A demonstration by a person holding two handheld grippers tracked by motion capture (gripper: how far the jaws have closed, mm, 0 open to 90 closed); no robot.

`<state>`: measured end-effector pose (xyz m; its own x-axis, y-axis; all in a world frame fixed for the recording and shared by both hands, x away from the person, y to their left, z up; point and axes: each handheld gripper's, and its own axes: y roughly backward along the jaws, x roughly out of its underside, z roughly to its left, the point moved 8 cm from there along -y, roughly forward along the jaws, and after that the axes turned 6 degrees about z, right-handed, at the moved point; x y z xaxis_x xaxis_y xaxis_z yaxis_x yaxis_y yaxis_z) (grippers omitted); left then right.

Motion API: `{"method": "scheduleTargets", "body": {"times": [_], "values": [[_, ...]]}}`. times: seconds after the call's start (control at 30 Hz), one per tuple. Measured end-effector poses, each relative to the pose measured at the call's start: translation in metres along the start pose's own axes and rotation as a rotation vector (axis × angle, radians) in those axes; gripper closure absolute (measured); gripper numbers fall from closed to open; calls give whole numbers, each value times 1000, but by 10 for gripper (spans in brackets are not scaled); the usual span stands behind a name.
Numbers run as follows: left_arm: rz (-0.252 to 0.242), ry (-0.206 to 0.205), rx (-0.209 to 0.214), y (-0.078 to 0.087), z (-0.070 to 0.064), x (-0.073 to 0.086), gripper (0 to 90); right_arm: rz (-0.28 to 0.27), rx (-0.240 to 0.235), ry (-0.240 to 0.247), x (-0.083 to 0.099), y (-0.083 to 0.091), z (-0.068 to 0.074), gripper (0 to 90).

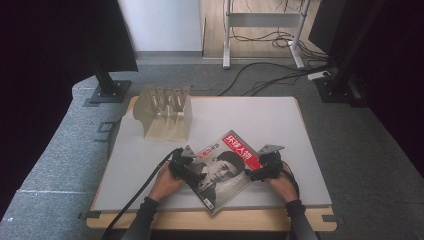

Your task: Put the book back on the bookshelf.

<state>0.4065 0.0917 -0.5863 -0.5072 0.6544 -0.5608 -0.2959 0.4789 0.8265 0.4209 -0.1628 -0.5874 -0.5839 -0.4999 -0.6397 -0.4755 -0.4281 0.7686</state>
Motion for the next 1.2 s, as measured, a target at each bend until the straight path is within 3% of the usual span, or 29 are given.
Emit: {"method": "scheduleTargets", "body": {"times": [0.03, 0.27, 0.4, 0.53, 0.57, 0.67, 0.8, 1.0, 1.1, 1.2], "values": [[5, -5, 3, 2, -3, 2, 0, 7, 34, 9, 5, 9, -4, 0], [12, -5, -1, 5, -13, 8, 0, 6, 51, -7, 29, 30, -6, 0], [23, -26, 15, 9, -26, 14, 0, 21, 46, 5, 33, 27, -3, 0], [56, -49, 50, 16, -28, 21, 0, 34, 50, 4, 30, 24, -5, 0], [59, -48, 56, 18, -25, 21, 0, 37, 57, 6, 30, 23, -6, 0], [44, -37, -8, 26, -8, 19, 0, 40, 70, 5, 26, 21, -7, 0], [27, 23, -77, 35, 24, 19, 0, 35, 83, -12, 20, 16, -12, 0], [41, 82, -162, 31, 59, 25, 0, 51, 89, -25, 9, 7, -19, 0], [57, 99, -165, 27, 67, 29, 0, 59, 97, -19, 4, 3, -22, 0], [41, 104, -135, 23, 62, 28, 0, 60, 104, -26, -5, -4, -26, 0]]}}
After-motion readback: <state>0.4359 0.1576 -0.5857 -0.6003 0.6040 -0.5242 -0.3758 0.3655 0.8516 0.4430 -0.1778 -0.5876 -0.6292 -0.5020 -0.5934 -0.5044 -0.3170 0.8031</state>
